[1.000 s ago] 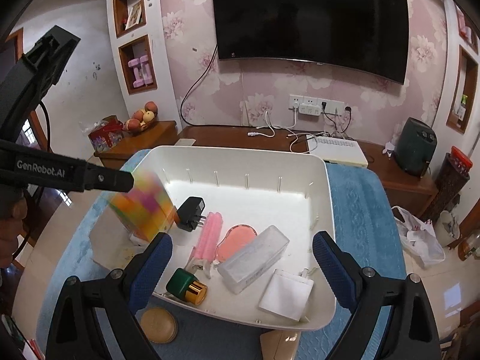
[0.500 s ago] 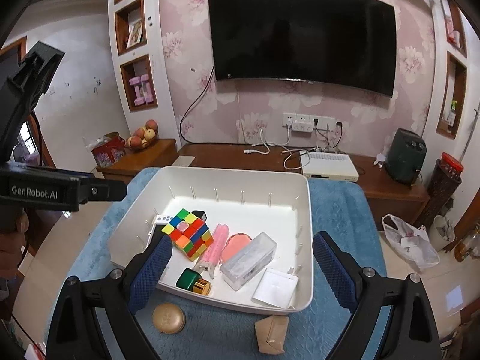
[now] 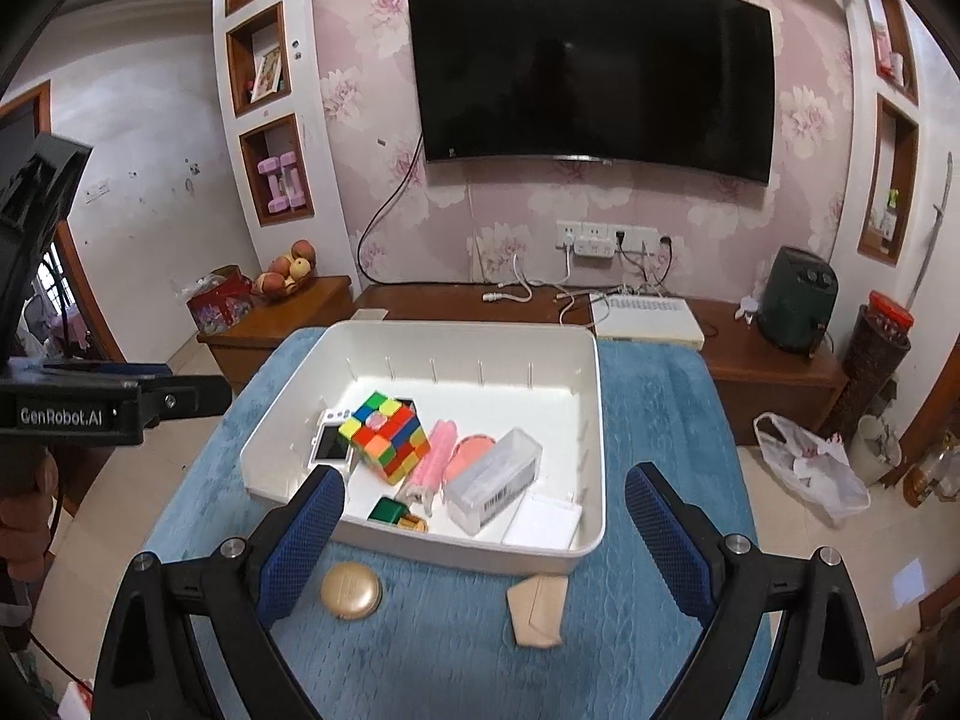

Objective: Organize rigid objects
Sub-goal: 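Pull both tools back toward the gold tin and beige block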

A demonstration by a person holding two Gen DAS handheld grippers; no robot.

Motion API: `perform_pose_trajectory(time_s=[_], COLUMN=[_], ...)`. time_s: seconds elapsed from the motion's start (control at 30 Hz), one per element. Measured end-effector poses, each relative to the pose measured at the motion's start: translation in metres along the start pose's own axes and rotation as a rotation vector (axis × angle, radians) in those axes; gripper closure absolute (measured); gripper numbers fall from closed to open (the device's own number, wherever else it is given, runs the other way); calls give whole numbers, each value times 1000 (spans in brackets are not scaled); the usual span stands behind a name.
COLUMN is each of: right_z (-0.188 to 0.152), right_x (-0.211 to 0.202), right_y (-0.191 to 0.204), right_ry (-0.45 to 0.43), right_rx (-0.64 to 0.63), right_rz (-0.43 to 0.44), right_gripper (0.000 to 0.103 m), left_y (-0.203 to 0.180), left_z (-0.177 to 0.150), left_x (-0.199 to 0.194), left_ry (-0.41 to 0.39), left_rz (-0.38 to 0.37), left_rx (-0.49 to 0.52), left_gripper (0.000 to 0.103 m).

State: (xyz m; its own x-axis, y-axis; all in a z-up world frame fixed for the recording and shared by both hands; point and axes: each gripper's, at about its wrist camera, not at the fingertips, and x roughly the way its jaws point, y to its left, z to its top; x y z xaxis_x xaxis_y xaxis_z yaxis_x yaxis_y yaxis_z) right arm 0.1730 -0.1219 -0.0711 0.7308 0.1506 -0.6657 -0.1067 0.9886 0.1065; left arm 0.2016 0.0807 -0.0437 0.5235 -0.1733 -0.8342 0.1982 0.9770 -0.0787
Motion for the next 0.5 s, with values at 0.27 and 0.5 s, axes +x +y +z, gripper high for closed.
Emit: perform_pose_trajectory(time_s=[0.27,0.5], right_z=[-30,-58], right_x=[22,63], right_y=[-7,-17], right_ry=[112,248], right_rx=[52,107], right_rz=[4,0], right_gripper=[7,7], left_y=[2,10], left_z=[-29,-46], left_x=[20,59], left_ry=[75,172], left_rz=[-8,-32], left_rx=[4,-50], left_gripper=[23,23])
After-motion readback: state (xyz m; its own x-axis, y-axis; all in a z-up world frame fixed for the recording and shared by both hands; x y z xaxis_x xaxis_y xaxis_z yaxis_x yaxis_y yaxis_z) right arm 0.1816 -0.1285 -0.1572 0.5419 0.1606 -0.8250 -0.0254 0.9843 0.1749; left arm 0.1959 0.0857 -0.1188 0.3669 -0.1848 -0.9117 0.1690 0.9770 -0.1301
